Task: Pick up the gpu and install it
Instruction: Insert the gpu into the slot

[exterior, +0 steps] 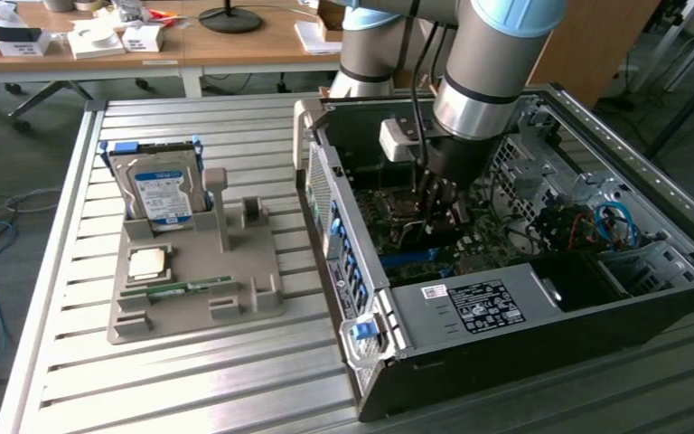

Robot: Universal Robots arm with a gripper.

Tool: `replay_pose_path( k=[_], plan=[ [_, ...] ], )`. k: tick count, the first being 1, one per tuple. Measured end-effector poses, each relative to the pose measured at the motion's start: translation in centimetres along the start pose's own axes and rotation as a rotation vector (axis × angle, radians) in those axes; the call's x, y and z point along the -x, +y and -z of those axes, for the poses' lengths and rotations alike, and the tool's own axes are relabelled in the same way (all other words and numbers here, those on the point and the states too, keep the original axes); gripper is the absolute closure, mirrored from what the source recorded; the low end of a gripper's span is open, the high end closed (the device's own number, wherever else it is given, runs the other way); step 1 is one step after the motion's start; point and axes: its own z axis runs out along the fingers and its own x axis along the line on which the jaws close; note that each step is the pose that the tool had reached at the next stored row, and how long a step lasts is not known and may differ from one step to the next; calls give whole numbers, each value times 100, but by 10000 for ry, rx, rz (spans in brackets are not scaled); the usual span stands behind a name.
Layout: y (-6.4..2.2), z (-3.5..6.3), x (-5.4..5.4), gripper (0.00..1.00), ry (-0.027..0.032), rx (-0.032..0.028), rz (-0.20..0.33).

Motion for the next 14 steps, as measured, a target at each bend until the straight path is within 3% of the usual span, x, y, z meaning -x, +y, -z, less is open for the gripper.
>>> replay_pose_path(
  k=[14],
  plan=[
    [0, -19, 0, 74, -2, -1, 0]
  ],
)
